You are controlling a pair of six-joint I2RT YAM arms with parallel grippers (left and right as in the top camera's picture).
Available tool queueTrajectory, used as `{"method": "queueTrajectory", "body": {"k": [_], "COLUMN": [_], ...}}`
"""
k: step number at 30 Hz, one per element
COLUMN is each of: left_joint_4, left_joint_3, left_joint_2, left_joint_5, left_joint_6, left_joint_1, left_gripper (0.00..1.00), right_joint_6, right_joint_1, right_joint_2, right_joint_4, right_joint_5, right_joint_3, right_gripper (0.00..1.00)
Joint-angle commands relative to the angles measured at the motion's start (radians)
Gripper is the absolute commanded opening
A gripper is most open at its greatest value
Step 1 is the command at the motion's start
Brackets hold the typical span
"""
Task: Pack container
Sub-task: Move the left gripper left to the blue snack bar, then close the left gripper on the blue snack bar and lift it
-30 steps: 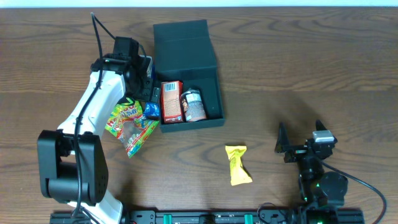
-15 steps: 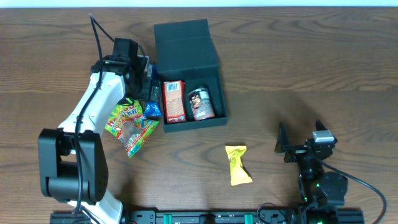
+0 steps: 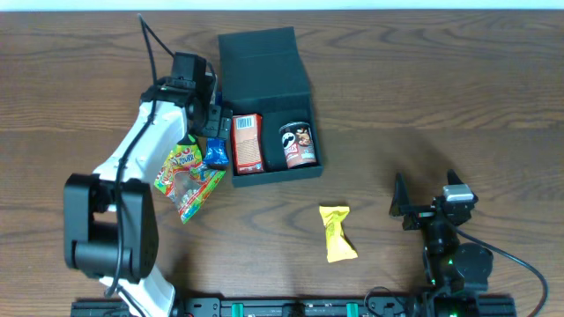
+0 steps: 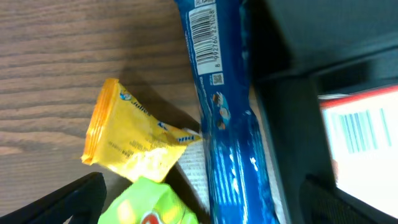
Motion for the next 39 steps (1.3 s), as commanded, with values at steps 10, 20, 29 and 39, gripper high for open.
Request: {"method": "queueTrajectory", "body": {"k": [10, 20, 29, 39], "left_joint_4": [0.062, 0.073, 0.103, 0.110], "left_joint_3": [-0.007, -0.007, -0.007, -0.007], "left_joint_2": [0.072, 0.082, 0.117, 0.117], "left_joint_5": [-0.029, -0.037, -0.040, -0.040], "left_joint_6": [-0.100, -0.153, -0.163, -0.182], "left_joint_1": [-0.055, -0.061, -0.061, -0.061], "left_gripper": [0.74, 0.61, 0.53, 0.50], "right_joint_6": [-0.011, -0.011, -0.011, -0.011], "right_joint_1": [-0.015, -0.015, -0.015, -0.015], "right_joint_2": [-0.002, -0.002, -0.002, -0.002], "right_joint_4": [-0.005, -0.005, -0.005, -0.005], "right_joint_5": [0.002, 0.002, 0.002, 0.002], "right_joint_3": [-0.002, -0.002, -0.002, -0.002], "right_gripper": [0.99, 0.99, 0.99, 0.99]}}
